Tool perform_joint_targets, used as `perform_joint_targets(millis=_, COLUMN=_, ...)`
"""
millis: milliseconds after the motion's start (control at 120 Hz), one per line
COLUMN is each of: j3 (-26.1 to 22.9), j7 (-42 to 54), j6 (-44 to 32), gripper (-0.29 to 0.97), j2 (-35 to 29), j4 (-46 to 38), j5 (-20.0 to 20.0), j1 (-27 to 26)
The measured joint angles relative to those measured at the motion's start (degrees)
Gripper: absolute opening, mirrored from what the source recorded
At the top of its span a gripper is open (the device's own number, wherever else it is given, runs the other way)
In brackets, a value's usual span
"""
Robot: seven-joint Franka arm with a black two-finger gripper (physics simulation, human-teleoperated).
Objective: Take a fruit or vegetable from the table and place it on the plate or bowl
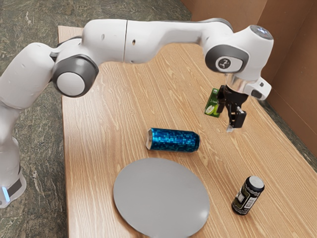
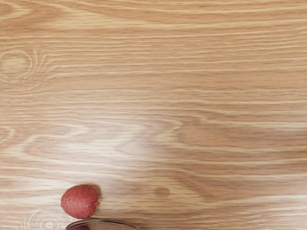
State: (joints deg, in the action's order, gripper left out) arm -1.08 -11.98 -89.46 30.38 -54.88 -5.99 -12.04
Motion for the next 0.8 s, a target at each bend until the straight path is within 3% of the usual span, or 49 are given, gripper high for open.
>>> perform_joint_targets(millis=800, j3=-0.1, j7=0.9, j6=-0.2, gripper=0.68, j2=1.4, j4=-4.9, j5=1.5, j1=2.0)
